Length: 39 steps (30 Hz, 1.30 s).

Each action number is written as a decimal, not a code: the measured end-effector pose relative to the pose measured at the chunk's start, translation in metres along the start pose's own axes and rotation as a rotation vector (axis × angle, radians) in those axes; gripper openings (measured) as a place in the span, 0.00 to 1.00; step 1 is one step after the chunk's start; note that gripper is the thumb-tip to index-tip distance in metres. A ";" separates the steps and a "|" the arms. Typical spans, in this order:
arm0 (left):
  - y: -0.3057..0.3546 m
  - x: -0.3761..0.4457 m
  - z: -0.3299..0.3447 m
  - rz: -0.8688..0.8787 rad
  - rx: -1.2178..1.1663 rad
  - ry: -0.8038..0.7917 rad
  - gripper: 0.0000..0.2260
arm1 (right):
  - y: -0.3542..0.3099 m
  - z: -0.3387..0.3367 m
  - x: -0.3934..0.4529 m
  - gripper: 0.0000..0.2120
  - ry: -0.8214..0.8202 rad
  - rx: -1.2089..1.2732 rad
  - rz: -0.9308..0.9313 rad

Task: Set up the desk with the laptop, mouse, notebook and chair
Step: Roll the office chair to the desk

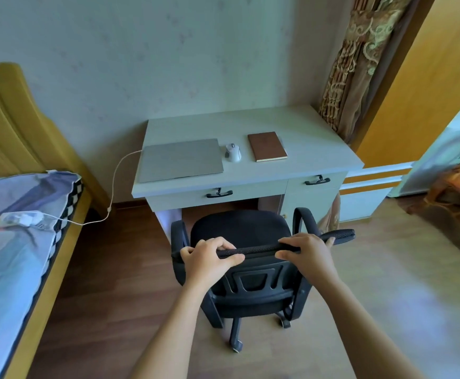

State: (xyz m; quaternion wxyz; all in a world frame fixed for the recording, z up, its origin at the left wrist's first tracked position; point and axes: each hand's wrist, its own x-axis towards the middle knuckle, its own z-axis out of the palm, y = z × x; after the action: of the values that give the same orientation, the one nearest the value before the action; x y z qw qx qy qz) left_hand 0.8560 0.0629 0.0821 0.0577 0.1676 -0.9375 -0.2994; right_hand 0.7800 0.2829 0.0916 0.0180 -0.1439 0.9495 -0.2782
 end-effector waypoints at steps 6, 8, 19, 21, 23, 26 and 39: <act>-0.008 0.020 -0.006 -0.005 0.035 0.050 0.12 | -0.009 0.009 0.034 0.16 -0.051 0.020 -0.013; -0.012 0.029 -0.010 -0.010 0.042 0.040 0.12 | -0.011 0.016 0.044 0.17 -0.052 0.049 -0.022; -0.028 0.057 -0.030 -0.058 0.024 0.014 0.12 | -0.025 0.041 0.076 0.16 -0.063 0.057 -0.054; -0.031 0.057 -0.030 -0.062 0.026 0.009 0.12 | -0.027 0.041 0.077 0.15 -0.050 0.010 -0.048; -0.032 0.057 -0.030 -0.050 0.029 0.017 0.12 | -0.029 0.041 0.075 0.15 -0.048 -0.014 -0.060; -0.033 0.058 -0.029 -0.045 0.039 0.018 0.13 | -0.034 0.037 0.073 0.16 -0.067 -0.031 -0.039; -0.024 0.046 -0.030 -0.046 0.092 0.075 0.13 | -0.075 0.003 0.053 0.13 -0.130 0.031 -0.012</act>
State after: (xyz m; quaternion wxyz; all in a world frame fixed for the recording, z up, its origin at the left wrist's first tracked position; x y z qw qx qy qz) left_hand 0.8262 0.0119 0.0929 0.0782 0.2026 -0.9433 -0.2510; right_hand 0.7492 0.2059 0.1319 0.0801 -0.1670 0.9411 -0.2830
